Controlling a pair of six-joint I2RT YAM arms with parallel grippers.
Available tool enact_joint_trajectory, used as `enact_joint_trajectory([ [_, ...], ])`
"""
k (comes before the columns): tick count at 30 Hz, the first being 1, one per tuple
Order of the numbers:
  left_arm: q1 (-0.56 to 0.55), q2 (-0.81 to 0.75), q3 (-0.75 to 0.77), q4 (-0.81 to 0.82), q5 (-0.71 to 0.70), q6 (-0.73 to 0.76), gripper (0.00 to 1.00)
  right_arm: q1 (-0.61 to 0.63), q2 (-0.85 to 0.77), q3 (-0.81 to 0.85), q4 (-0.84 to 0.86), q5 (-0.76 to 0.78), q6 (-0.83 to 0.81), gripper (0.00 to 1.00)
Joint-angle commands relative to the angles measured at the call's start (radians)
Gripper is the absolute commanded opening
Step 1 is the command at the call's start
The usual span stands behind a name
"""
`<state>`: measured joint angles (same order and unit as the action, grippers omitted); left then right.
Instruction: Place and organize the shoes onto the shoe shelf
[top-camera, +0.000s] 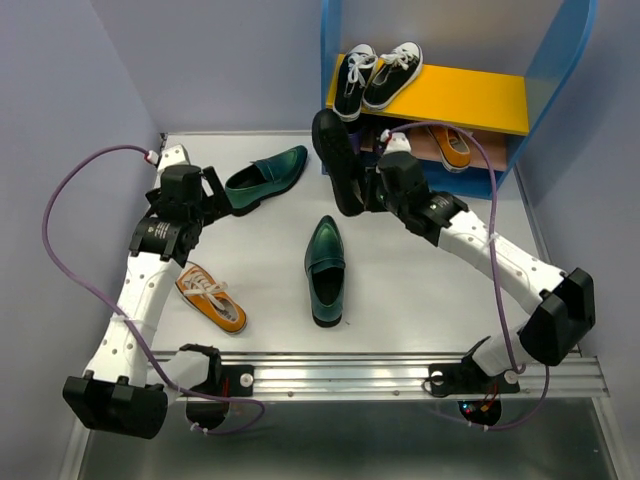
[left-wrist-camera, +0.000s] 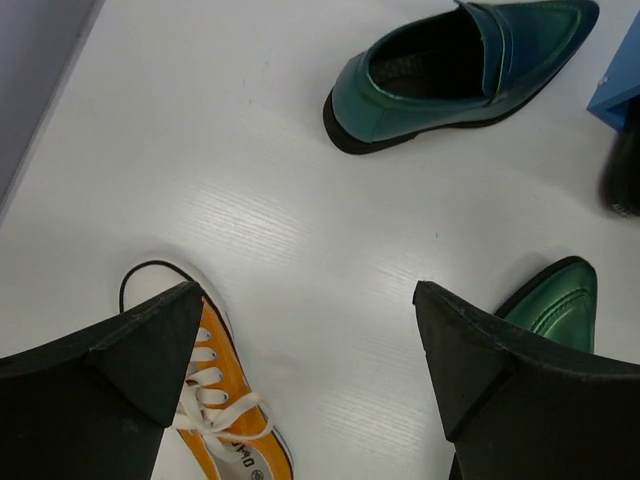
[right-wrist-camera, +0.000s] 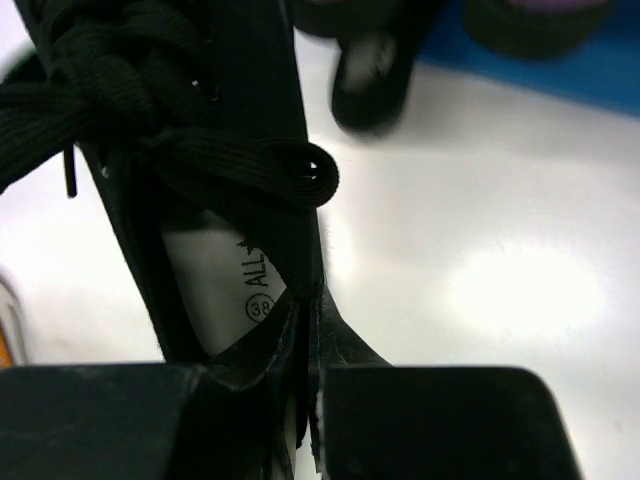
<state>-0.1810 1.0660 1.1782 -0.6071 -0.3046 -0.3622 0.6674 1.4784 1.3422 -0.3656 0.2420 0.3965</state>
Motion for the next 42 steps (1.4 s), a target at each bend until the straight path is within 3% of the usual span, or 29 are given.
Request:
enact_joint_trajectory([
  [1, -0.006, 0.008, -0.080, 0.035, 0.099, -0.020, 0.98, -0.014, -0.090, -0.116, -0.002, 0.045, 0.060, 0.01],
  [11, -0.258, 0.132, -0.147, 0.105, 0.142, -0.142, 0.98, -0.060, -0.107, -0.222, -0.044, 0.045, 0.122, 0.01],
  [29, -0.270, 0.180, -0.083, 0.132, 0.130, -0.144, 0.98, -0.230, 0.077, -0.114, -0.049, 0.082, 0.146, 0.01],
  [42, -0.271, 0.187, -0.088, 0.147, 0.130, -0.141, 0.98, -0.270, -0.058, -0.202, -0.041, 0.075, 0.148, 0.01],
])
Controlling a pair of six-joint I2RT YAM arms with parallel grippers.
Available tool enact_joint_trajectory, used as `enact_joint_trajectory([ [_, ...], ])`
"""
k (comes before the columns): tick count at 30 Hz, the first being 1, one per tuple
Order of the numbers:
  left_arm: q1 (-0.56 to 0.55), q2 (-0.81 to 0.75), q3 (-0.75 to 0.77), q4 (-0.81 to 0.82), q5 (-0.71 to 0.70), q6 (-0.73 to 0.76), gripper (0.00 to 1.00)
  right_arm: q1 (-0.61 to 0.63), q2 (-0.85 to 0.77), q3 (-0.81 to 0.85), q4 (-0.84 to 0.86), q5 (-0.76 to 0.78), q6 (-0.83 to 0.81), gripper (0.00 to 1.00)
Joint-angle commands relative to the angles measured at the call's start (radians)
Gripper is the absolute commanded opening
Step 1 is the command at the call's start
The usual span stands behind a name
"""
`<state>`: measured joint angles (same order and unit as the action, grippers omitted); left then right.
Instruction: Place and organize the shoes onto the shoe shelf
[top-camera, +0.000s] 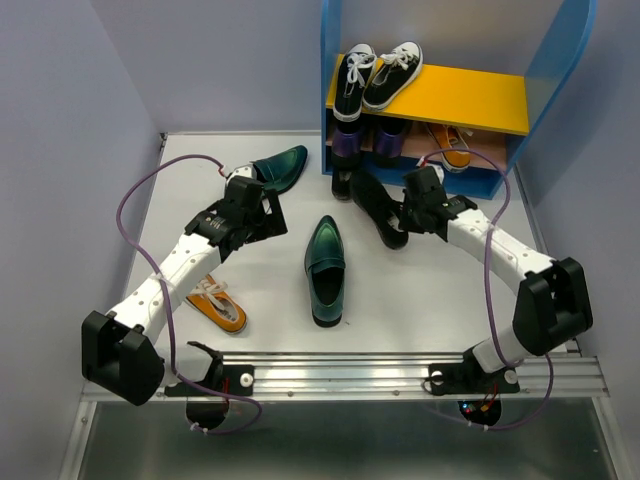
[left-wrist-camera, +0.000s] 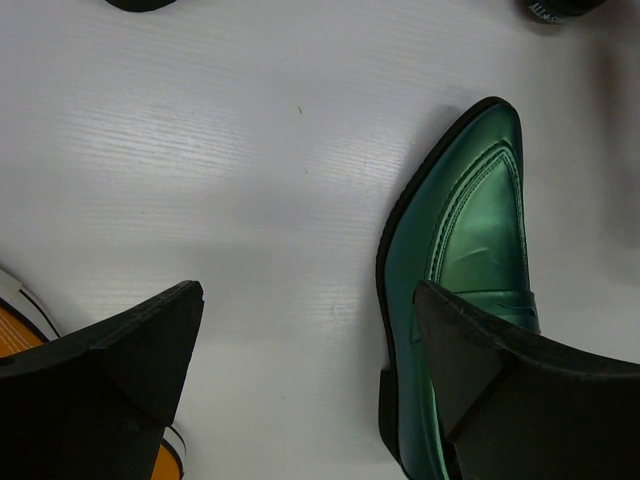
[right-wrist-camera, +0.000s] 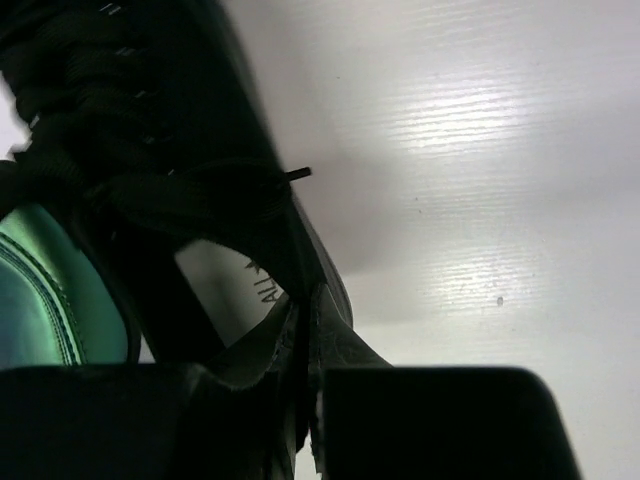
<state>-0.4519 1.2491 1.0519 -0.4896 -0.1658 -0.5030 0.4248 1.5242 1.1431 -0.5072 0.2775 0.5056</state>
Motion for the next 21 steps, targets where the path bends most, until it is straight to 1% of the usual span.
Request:
enact_joint_trajectory([
  [1, 0.001, 0.003, 0.039, 0.031, -0.008, 0.000, 0.98, -0.027, -0.110, -0.006, 0.102, 0.042, 0.039, 0.01],
  [7, 0.001, 0.003, 0.048, 0.019, -0.017, 0.011, 0.98, -0.049, -0.108, -0.034, 0.098, 0.049, 0.051, 0.01],
  [11, 0.001, 0.000, 0.042, 0.020, -0.020, 0.011, 0.98, -0.058, -0.079, -0.002, 0.127, 0.035, 0.068, 0.01],
  [13, -0.001, 0.006, 0.045, 0.020, -0.015, 0.008, 0.98, -0.058, -0.036, 0.026, 0.148, 0.037, 0.068, 0.01],
  [18, 0.001, -0.002, 0.051, 0.011, -0.021, 0.006, 0.98, -0.058, 0.086, 0.161, 0.150, 0.045, 0.073, 0.01],
  [21, 0.001, -0.007, 0.054, 0.000, -0.035, 0.006, 0.98, -0.067, 0.165, 0.222, 0.154, 0.052, 0.111, 0.01],
])
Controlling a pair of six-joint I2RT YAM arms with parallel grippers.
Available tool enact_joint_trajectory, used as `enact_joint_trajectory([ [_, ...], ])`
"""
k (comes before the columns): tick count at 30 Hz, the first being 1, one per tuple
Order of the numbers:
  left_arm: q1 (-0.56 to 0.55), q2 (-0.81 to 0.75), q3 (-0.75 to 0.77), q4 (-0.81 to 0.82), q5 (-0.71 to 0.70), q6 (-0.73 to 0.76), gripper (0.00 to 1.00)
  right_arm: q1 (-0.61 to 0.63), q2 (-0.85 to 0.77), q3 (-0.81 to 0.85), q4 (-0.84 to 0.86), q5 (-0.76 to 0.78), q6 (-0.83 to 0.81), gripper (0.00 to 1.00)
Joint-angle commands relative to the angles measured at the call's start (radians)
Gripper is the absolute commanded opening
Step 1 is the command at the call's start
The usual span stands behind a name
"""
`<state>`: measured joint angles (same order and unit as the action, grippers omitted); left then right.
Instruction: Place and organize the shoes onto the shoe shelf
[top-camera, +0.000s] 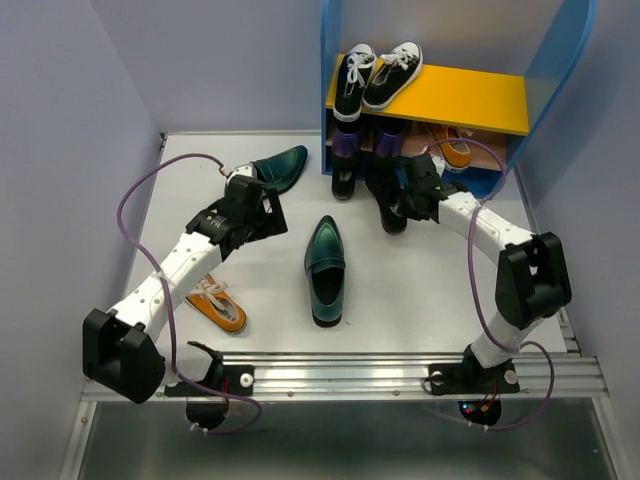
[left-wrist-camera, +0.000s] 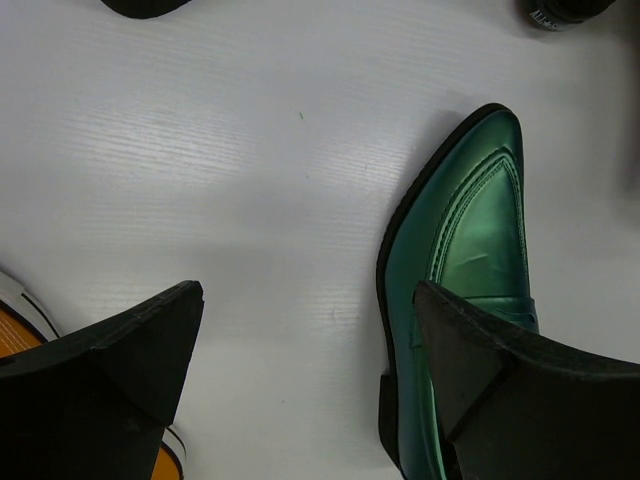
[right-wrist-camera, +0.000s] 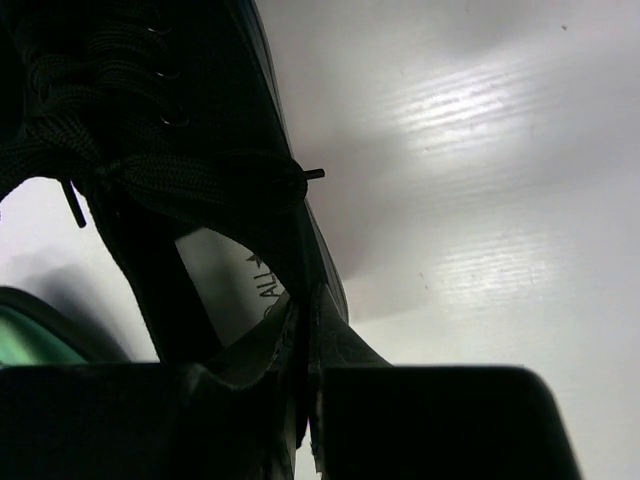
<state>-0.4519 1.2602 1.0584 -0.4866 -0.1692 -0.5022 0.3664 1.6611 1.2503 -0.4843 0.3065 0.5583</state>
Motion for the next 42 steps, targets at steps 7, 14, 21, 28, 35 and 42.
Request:
enact_joint_trajectory([
  [7, 0.001, -0.025, 0.040, -0.009, -0.041, 0.004, 0.98, -0.009, 0.176, 0.241, 0.136, 0.077, 0.159, 0.01],
  [14, 0.001, -0.038, 0.035, -0.015, -0.049, 0.004, 0.98, -0.009, 0.246, 0.276, 0.214, 0.111, 0.258, 0.01],
  [21, -0.001, -0.038, 0.040, -0.020, -0.049, 0.002, 0.98, -0.009, 0.322, 0.333, 0.277, 0.164, 0.319, 0.01],
  [28, 0.001, -0.050, 0.048, -0.038, -0.062, 0.001, 0.98, -0.009, 0.410, 0.448, 0.289, 0.169, 0.305, 0.01],
  [35, -0.001, -0.048, 0.055, -0.041, -0.061, -0.007, 0.98, -0.009, 0.462, 0.476, 0.314, 0.184, 0.308, 0.01],
  [42, 0.001, -0.054, 0.057, -0.046, -0.064, -0.006, 0.98, -0.009, 0.467, 0.456, 0.335, 0.186, 0.327, 0.30],
])
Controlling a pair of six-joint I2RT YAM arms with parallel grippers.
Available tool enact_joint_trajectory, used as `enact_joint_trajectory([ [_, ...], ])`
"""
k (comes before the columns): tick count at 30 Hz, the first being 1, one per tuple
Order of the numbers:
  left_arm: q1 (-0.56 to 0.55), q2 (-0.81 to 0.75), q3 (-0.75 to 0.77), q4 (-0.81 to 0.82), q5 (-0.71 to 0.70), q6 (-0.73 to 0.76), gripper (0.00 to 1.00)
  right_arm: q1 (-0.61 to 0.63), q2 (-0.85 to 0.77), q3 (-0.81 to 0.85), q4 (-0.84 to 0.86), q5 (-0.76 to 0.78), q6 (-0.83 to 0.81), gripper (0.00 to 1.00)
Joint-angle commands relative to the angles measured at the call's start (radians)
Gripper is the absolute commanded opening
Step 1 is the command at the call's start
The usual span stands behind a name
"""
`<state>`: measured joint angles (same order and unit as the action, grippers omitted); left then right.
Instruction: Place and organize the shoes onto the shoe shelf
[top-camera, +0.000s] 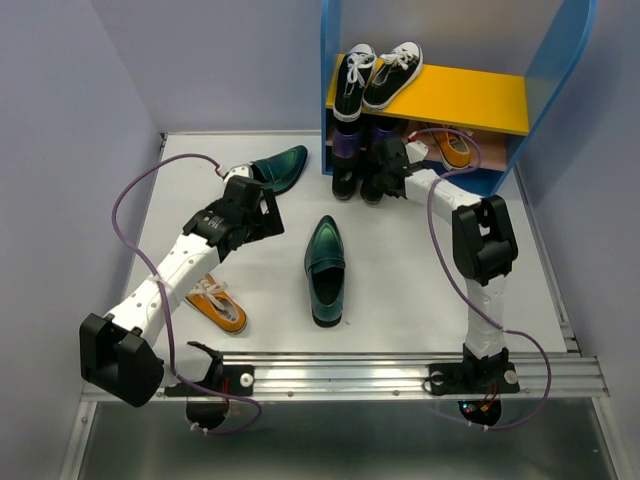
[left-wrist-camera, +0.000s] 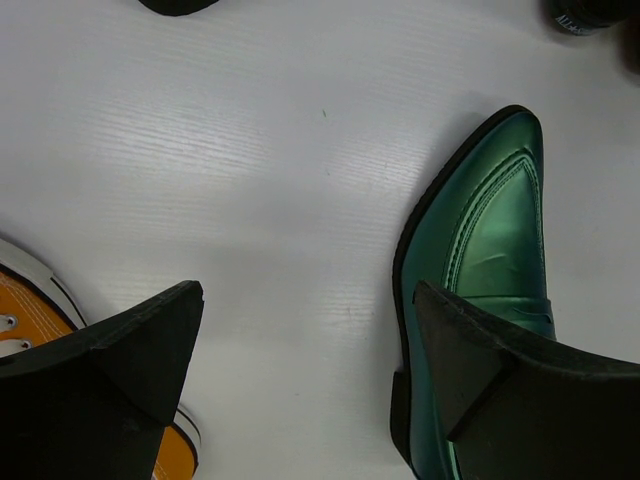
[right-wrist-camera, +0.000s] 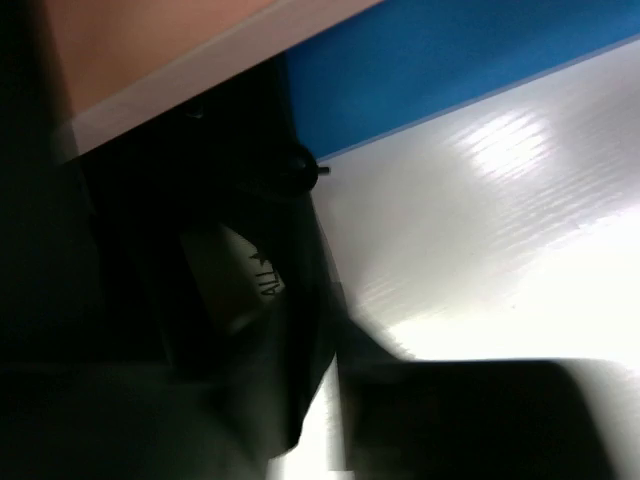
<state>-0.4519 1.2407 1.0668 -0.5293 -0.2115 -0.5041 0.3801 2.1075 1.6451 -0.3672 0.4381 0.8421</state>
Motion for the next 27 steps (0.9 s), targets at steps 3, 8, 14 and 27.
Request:
enact_joint_trajectory([
  [3, 0.001, -0.038, 0.042, -0.003, -0.022, -0.004, 0.98, -0.023, 0.009, 0.036, 0.232, 0.050, 0.045, 0.45],
  [8, 0.001, -0.046, 0.036, -0.001, -0.019, -0.005, 0.98, -0.023, -0.017, 0.001, 0.238, 0.031, 0.045, 0.47],
  [14, -0.001, -0.055, 0.032, 0.002, -0.020, -0.004, 0.98, -0.023, -0.101, -0.086, 0.269, 0.008, 0.038, 0.54],
  [27, 0.001, -0.049, 0.022, 0.018, -0.011, -0.001, 0.98, -0.004, -0.305, -0.271, 0.300, -0.074, -0.046, 0.54],
])
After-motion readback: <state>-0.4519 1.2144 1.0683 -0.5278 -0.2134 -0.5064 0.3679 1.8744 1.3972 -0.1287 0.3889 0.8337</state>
